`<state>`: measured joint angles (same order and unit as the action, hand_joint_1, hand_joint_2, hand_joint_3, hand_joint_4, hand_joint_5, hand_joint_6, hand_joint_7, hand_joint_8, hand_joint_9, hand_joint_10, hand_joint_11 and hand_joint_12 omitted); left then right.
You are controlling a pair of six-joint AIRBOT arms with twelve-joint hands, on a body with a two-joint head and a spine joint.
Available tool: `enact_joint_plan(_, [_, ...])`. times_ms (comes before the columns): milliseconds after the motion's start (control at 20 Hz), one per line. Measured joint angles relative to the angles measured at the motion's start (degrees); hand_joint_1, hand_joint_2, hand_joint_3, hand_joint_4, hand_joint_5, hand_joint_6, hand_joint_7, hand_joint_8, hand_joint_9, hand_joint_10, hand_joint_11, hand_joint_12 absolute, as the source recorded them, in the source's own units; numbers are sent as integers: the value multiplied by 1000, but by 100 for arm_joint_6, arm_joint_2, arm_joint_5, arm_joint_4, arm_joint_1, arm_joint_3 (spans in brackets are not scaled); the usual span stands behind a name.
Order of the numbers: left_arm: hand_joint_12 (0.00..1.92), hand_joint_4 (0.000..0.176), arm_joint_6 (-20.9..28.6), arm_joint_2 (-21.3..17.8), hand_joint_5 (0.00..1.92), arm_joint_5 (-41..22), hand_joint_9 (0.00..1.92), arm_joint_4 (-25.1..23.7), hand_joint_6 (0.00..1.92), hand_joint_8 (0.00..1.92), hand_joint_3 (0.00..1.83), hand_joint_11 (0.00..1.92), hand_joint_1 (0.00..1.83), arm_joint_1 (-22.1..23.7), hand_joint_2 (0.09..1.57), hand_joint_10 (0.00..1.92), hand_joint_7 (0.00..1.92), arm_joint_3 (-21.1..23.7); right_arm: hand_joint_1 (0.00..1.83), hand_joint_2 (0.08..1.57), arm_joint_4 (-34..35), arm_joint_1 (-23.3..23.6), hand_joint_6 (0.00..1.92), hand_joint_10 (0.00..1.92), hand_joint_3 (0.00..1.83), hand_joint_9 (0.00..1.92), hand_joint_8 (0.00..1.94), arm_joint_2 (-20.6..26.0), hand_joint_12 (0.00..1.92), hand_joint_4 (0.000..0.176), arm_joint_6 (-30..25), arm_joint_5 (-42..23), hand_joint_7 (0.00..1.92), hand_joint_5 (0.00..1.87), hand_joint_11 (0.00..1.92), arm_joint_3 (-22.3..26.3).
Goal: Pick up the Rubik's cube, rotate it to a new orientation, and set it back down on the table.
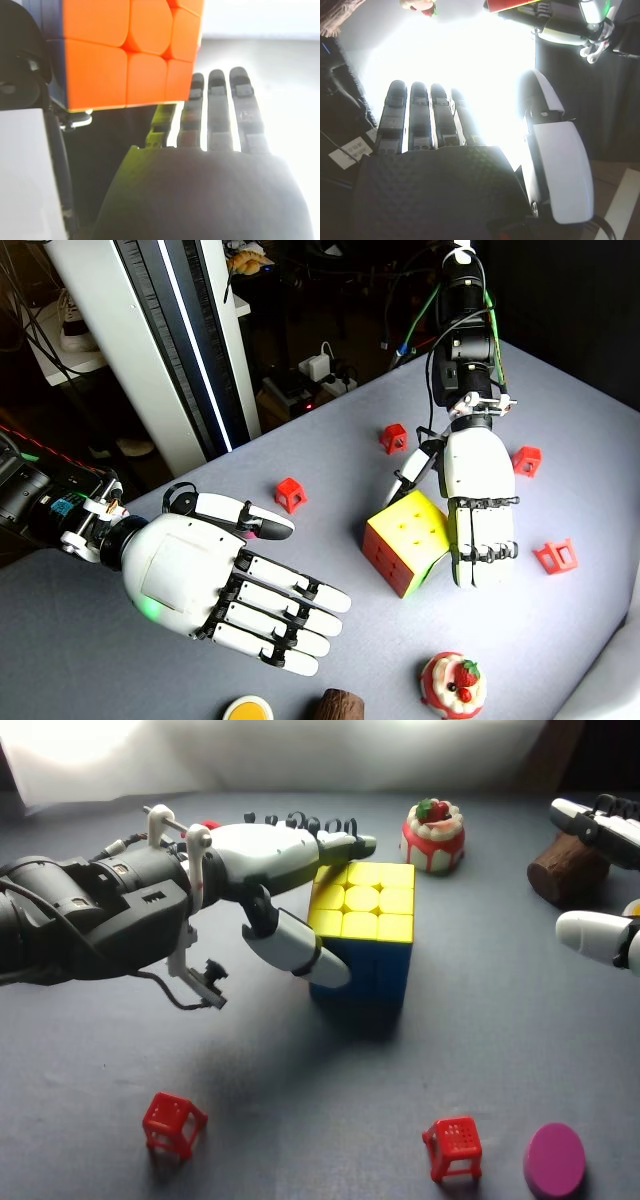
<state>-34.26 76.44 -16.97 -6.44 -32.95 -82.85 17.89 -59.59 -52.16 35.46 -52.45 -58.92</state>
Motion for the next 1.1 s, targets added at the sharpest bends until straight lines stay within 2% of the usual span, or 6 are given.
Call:
enact_joint_plan(450, [1921, 0, -195, -9, 820, -24, 946, 83, 1883, 1910, 0, 1074, 970, 52, 1168, 1919, 856, 13, 394, 1288, -2, 0, 0, 0, 3, 0, 0, -2, 0, 0, 0, -13, 0, 0, 0, 0])
enact_joint_plan(550, [1921, 60, -205, -57, 623, -22, 934, 96, 1919, 1921, 868, 1051, 804, 50, 984, 1921, 846, 20, 372, 1293, -13, 0, 0, 0, 5, 0, 0, 0, 0, 0, 2, -59, 0, 0, 0, 0])
enact_joint_plan(650, [1921, 0, -245, -146, 704, -55, 956, 103, 1775, 1921, 920, 1029, 980, 44, 893, 1921, 897, 61, 386, 1302, -59, 0, 0, 0, 7, 0, 0, 0, 33, 0, 0, -131, 0, 0, 69, 0])
enact_joint_plan(750, [1921, 0, -260, -210, 744, -177, 1003, 107, 1735, 1921, 966, 1106, 1030, 26, 840, 1921, 925, 136, 344, 1314, -149, 0, 0, 2, 0, 5, 0, -2, 1248, 0, 2, -205, 0, 0, 2, 0])
enact_joint_plan(850, [1921, 17, -254, -297, 671, -337, 951, 94, 1902, 1826, 1064, 1099, 1095, 15, 847, 1921, 771, 234, 335, 1356, -273, 0, 0, 0, 6, 0, 0, -2, 1547, 0, 0, -306, 0, 0, 0, -28])
enact_joint_plan(1100, [1921, 0, -160, -538, 748, -911, 1023, 50, 1747, 1913, 1018, 1125, 1061, -15, 813, 1921, 915, 463, 2, 1521, -535, 0, 0, 51, 7, 105, 6, -35, 530, 0, 0, -540, 24, 0, 0, -269])
